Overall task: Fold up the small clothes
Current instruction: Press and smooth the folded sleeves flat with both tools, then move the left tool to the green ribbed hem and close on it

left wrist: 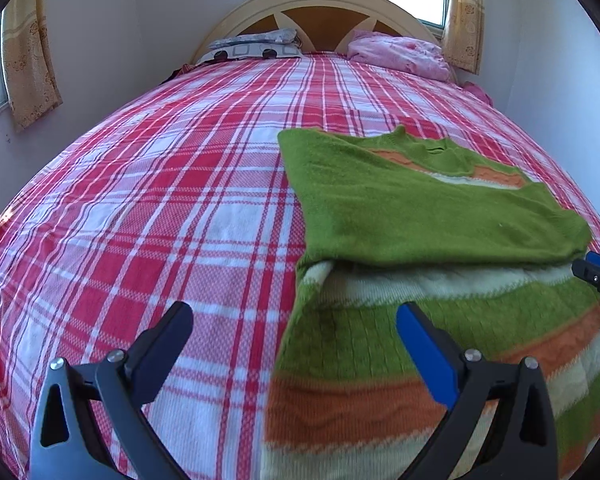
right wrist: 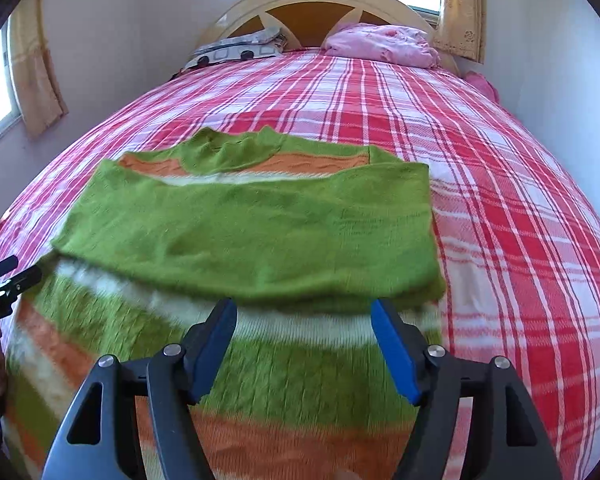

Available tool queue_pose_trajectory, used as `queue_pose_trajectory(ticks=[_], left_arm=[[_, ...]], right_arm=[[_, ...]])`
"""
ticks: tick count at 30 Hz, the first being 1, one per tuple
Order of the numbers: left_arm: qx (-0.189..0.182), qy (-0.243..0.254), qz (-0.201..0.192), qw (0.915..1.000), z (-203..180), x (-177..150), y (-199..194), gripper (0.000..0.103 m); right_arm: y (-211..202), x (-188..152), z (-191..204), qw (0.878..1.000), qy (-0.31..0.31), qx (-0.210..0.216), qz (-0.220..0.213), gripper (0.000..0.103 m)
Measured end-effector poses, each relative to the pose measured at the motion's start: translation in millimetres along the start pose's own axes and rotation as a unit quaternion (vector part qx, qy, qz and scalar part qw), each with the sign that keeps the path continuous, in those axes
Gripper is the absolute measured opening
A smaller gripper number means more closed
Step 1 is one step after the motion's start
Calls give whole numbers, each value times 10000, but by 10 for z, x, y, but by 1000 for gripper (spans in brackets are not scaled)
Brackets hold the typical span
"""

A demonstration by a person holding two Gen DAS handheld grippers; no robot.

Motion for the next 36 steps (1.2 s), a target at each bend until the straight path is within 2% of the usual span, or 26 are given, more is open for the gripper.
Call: queue_pose_trajectory(ticks=[14,20,31,36], left_arm=[[-330,37,18,9994,13,-468,-556,103],[-204,233,127,9994,40,-750,-749,103],[-219,440,400,9980,74,-1185,-1076,103],[-268,314,564,9976,136,-1356,-1188,103]], right_arm=[[-568,-579,34,9998,-46,156,87,71],[-766,-807,15,9997,4,193,179,71],[-1058,-1144,134,9994,-211,201,208,71],[-1122,-1272,158,9991,-230,238,247,71]])
Point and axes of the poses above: each gripper's, at about its wrist camera, not at the fingertips, and y roughly the way its jaws point, z to its left, x to its top, the point moved 3 cm from there along y, roughly the way its jaws point, and after that the axes turned 1 degree about -z, right-handed, at the moved point
